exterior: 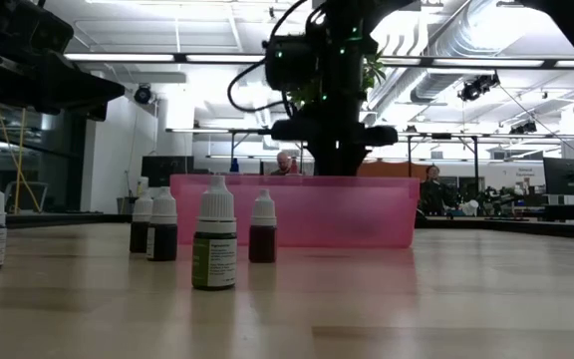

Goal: Pick & Place food coloring
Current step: Put the small red food coloring bottle into the pink container

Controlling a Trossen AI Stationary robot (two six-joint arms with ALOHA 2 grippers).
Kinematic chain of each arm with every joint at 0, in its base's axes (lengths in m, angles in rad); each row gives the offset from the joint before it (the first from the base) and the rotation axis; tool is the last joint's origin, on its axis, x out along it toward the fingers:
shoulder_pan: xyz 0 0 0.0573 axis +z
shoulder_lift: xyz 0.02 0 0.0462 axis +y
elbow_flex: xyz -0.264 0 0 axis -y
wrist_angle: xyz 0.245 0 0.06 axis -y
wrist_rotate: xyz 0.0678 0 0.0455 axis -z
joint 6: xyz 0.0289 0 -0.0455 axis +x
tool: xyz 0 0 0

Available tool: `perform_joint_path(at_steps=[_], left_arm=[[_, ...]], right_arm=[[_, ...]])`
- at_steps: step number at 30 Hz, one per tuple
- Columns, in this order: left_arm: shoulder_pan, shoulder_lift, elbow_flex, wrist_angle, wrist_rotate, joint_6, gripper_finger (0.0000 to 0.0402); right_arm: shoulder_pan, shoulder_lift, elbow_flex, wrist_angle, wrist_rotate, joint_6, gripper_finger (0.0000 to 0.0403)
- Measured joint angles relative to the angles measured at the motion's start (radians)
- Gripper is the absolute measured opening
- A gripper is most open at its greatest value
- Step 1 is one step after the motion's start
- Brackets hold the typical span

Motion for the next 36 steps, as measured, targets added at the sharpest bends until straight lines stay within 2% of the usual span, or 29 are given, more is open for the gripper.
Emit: perform_joint_path(at_steps=[7, 16, 28, 36], left_arm=[[0.000, 0.000, 0.000, 0.000, 0.000, 0.000, 0.0000], [0.000, 0.000, 0.000, 0.000, 0.000, 0.000, 0.0000], [0.000, 0.000, 0.000, 0.000, 0.000, 0.000, 0.0000], [0.000, 0.000, 0.000, 0.000, 0.000, 0.000, 0.0000]], right_arm=[[0.029, -0.080, 0.000, 0.004, 0.058, -0.006, 0.0079], [0.114, -0.204, 0.001, 0.096, 0.059, -0.139, 0.0079], [0.253, -0.260, 0.002, 0.117, -0.008, -0.305, 0.0079], [0.363, -0.259, 0.045, 0.087, -0.062, -0.341, 0.0079]])
